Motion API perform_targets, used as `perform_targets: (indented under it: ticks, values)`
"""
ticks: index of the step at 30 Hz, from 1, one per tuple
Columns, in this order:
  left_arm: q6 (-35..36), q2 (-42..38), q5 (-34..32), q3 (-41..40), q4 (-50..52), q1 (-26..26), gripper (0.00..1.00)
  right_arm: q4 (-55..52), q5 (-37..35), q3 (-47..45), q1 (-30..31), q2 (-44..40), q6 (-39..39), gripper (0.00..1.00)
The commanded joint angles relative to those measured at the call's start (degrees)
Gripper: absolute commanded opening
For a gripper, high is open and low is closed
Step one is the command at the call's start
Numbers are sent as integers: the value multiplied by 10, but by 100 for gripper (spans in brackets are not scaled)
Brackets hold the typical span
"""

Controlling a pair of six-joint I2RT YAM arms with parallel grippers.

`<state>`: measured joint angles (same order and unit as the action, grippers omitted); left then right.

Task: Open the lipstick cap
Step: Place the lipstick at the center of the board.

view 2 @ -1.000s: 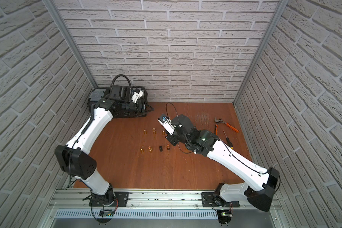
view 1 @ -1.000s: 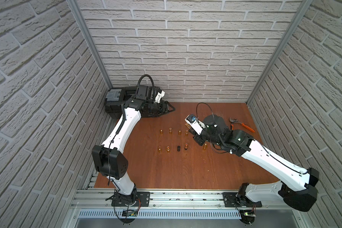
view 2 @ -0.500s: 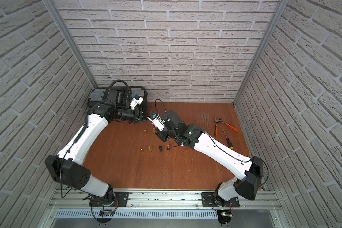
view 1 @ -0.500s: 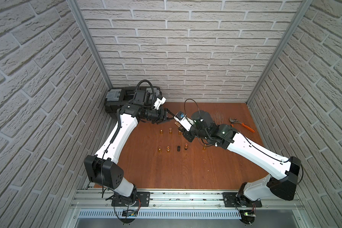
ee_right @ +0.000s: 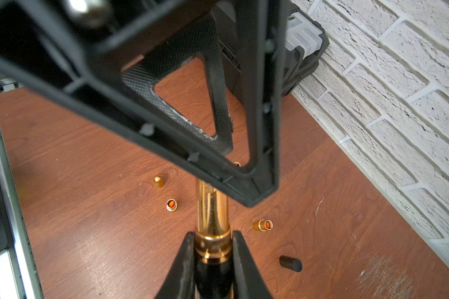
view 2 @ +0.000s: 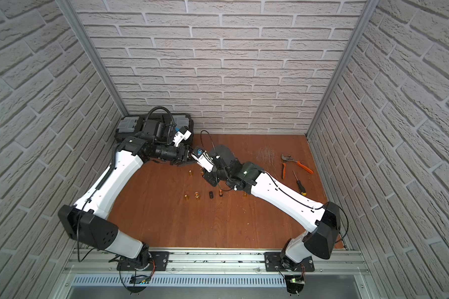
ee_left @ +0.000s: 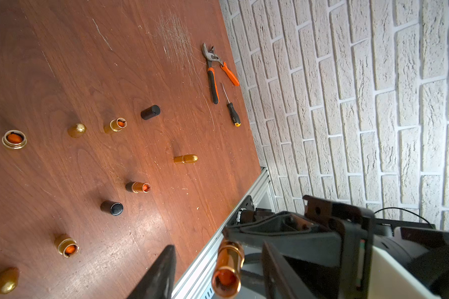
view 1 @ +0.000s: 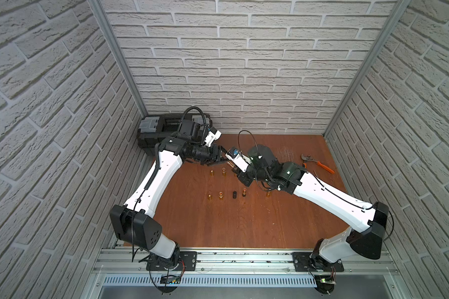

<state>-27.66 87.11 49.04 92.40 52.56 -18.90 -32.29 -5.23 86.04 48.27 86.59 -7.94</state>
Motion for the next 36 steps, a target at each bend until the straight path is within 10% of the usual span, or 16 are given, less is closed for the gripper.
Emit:
perform_targets:
  ticks: [1,36]
  values:
    - [30,-21,6,-1,35,-11,52,26,1,17,4,-5,-5,6]
    - [24,-5,2,-14,1,-14,22,30,8,20,7,6,-6,6]
